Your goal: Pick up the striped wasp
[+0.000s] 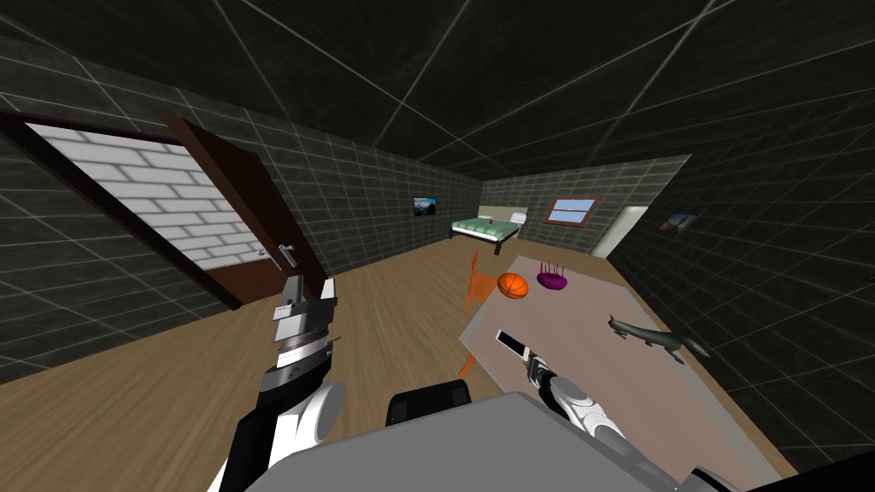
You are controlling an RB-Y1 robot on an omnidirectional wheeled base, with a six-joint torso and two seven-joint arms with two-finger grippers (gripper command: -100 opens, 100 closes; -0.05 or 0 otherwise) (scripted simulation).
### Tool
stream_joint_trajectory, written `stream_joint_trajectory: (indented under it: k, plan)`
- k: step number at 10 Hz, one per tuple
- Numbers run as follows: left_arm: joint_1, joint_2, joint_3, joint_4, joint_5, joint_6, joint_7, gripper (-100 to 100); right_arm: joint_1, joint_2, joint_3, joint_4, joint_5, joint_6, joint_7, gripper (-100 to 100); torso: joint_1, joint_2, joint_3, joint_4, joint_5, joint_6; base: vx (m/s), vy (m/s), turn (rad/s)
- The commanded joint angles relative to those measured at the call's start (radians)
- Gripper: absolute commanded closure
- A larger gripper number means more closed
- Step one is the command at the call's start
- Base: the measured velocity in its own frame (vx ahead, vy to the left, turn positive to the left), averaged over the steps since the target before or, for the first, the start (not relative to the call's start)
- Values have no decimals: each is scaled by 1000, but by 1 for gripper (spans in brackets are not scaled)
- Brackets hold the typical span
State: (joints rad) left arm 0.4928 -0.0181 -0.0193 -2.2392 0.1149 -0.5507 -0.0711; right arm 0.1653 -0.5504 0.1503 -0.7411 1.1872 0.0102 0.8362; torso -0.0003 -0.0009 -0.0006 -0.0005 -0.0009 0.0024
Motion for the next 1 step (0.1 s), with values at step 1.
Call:
stream_joint_trajectory:
  k: [1]
  plan:
    - [0,0,0,0,0,0,0,0,0,0,0,0,0,0,0,0,0,0,0,0,0,0,0,0,0]
